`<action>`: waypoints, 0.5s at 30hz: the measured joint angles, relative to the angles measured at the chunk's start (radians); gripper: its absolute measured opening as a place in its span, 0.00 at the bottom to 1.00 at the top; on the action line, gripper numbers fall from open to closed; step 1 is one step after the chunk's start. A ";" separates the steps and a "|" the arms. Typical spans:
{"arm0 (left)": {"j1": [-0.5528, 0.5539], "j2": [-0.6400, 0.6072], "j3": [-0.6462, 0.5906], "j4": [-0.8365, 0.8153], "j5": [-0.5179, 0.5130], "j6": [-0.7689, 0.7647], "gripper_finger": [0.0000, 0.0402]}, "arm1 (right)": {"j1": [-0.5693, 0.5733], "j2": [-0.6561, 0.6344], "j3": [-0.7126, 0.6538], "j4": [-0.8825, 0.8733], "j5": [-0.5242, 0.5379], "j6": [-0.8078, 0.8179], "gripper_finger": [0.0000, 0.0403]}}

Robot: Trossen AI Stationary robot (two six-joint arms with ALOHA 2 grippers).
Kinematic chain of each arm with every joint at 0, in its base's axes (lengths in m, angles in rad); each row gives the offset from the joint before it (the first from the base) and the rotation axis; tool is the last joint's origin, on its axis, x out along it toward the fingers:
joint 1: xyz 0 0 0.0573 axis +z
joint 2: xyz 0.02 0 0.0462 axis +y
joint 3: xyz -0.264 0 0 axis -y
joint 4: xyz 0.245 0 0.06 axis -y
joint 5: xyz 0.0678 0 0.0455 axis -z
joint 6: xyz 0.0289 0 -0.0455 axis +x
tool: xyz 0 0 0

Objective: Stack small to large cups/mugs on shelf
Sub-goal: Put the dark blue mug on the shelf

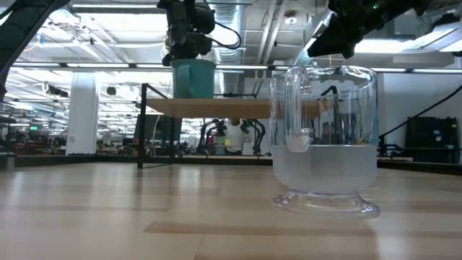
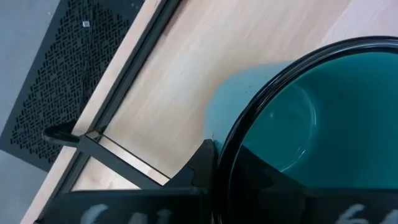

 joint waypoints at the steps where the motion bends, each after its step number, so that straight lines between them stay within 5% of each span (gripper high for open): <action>1: 0.000 0.000 0.000 0.001 -0.003 -0.003 0.04 | 0.000 0.000 0.000 0.000 0.000 0.000 0.30; 7: 0.000 0.000 0.000 0.001 0.010 -0.003 0.12 | 0.000 0.000 0.000 -0.007 0.000 0.000 0.30; 15: -0.002 -0.003 0.002 0.015 0.012 0.004 0.07 | 0.000 0.000 0.000 -0.024 0.000 -0.003 0.30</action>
